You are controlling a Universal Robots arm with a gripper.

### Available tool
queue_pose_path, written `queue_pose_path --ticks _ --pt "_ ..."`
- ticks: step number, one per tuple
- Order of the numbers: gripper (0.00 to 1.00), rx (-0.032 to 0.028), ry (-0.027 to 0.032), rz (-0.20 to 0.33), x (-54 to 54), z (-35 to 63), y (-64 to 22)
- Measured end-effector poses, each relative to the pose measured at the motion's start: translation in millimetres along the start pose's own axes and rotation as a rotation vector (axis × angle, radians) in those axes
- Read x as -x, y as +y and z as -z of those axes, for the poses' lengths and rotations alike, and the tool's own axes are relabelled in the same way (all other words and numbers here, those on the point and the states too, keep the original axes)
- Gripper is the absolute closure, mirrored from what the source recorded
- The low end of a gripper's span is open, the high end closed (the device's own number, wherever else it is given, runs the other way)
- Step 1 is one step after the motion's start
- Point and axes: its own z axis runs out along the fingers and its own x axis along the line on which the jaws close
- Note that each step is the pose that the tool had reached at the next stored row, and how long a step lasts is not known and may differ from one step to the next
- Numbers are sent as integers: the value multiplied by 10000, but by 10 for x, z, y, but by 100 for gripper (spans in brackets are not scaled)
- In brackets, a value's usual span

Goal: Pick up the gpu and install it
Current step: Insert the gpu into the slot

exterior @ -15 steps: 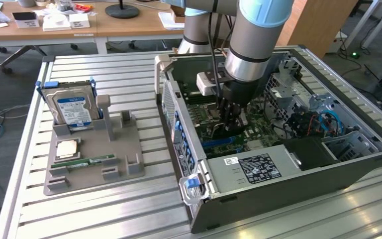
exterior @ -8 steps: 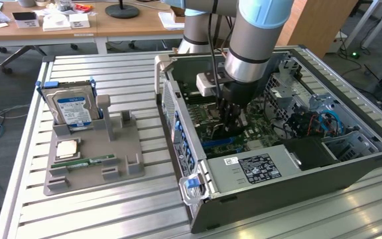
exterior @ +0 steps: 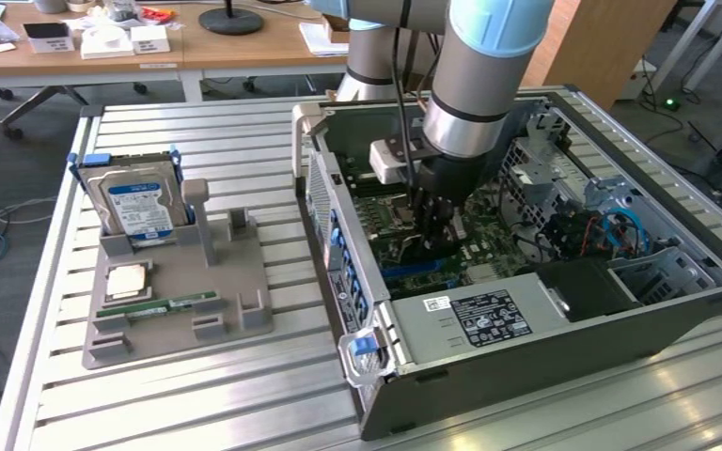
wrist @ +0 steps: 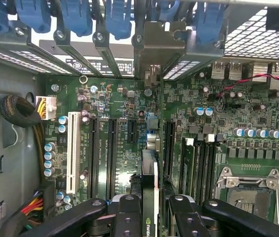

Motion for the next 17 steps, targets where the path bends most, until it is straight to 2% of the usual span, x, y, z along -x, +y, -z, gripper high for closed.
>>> queue_pose_path --ticks 17 --pt "74 0 15 0 -1 -27 3"
